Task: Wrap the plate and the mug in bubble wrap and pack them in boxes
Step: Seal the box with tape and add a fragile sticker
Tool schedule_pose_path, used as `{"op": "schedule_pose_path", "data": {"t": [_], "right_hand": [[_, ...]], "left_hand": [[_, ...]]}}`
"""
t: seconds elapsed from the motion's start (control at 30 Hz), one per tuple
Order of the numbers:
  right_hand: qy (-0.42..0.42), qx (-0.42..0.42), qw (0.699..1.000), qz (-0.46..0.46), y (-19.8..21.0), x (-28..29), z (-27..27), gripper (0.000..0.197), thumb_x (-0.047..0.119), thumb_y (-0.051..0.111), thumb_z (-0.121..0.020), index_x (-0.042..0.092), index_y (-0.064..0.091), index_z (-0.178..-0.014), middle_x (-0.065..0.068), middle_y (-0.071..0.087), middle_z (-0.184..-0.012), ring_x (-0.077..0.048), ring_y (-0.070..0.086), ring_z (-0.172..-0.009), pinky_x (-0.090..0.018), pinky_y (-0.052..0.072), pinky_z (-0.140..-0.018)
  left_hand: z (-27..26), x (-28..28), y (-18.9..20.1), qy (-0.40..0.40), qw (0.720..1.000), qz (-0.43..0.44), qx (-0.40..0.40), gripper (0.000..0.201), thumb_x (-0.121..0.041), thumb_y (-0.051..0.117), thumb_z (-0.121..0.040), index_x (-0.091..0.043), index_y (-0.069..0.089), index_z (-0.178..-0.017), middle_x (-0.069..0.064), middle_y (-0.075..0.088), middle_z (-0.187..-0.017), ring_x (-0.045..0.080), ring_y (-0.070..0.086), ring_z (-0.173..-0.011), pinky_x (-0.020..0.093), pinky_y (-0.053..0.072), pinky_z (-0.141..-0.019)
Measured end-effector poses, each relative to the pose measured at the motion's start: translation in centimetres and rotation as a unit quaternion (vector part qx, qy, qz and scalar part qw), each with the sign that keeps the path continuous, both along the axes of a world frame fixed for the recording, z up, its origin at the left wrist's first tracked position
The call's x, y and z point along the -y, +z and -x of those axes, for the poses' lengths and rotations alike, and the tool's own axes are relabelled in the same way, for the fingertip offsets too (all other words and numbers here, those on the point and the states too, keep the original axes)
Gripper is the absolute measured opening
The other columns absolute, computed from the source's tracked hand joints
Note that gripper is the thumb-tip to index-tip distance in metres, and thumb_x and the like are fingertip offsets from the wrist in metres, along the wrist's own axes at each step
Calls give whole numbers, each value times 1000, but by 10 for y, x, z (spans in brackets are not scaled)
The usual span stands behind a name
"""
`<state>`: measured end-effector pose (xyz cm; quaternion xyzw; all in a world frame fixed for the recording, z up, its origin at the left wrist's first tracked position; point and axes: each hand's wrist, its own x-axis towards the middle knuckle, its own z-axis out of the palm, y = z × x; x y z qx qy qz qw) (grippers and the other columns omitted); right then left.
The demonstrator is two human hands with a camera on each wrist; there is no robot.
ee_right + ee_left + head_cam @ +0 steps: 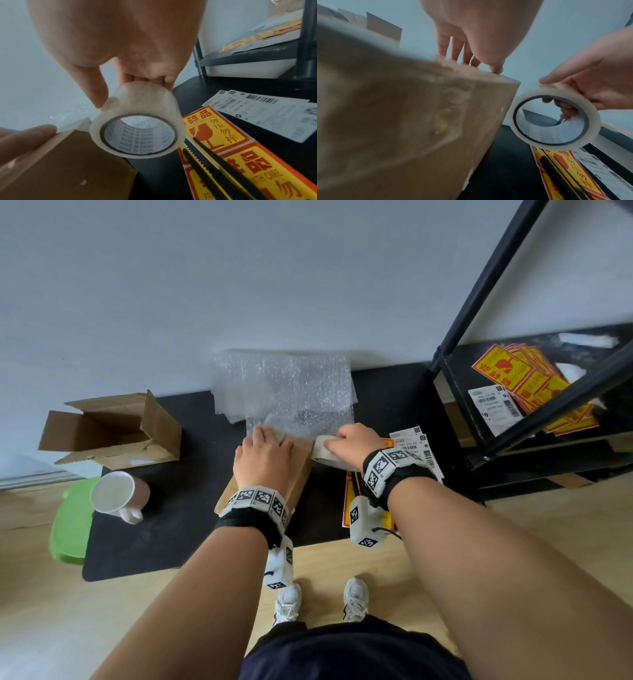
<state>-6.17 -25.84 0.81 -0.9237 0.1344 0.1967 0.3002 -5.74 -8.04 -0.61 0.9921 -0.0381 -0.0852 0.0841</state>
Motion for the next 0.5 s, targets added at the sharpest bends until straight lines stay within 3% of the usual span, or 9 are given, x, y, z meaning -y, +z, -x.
{"op": "schedule_pose_path", "data": {"t": [0.1,0.2,0.33,0.5], "right_hand": [[21,16,1000,9,-2,-11,-8,34,37,54,-90,5,65,-93,-13,65,-92,-30,62,-89,-36,46,-72],[53,24,998,38,-1,-16,-16,28,37,51,-94,11,59,-88,-7,58,-85,-28,60,-88,-32,37,-67],[103,12,991,86,-13,-21,-20,34,41,47,-98,13,61,-110,-7,64,-106,-28,61,-100,-31,41,-76],[87,2,994,66,-26,-25,-23,47,46,44,-99,10,57,-126,-11,63,-122,-29,60,-110,-35,47,-90]], "left_hand": [[2,-2,2,13,1000,-18,3,59,-47,28,-102,-4,35,-142,9,45,-137,28,47,-120,38,36,-101],[1,-1,4,18,999,-34,0,58,-46,27,-102,-2,38,-138,11,49,-131,29,49,-116,38,36,-99],[4,2,3,17,998,-53,4,56,-45,28,-103,0,43,-132,13,52,-125,30,50,-113,37,35,-98],[2,2,-4,29,998,-40,26,54,-42,32,-102,2,47,-128,15,54,-120,31,50,-112,38,36,-99]]}}
